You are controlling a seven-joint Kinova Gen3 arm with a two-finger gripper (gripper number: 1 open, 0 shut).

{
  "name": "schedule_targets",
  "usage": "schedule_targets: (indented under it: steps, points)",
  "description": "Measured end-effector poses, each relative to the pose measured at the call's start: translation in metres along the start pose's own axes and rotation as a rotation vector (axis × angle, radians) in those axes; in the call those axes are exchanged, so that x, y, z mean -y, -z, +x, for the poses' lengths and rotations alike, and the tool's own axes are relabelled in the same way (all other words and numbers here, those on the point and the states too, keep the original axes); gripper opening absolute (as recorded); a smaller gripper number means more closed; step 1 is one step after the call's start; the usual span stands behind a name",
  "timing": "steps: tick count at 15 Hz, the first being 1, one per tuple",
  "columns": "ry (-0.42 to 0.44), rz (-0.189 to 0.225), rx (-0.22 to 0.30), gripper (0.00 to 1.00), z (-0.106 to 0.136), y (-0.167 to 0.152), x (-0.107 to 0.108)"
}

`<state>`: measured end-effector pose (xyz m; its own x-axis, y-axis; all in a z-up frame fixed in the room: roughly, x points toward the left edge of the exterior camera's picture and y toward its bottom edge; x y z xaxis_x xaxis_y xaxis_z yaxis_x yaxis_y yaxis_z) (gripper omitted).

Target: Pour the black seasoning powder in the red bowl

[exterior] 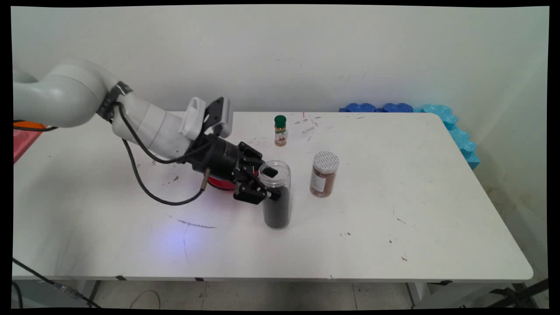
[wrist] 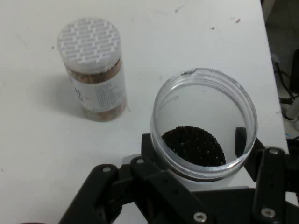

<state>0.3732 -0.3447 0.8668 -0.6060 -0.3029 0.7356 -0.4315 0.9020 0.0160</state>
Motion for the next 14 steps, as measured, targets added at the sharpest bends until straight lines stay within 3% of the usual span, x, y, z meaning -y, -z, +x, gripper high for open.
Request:
schedule_targets:
  steps: [14]
  points:
    - [-0.047,-0.032,-0.11,0.0,0.036,0.108,-0.008]
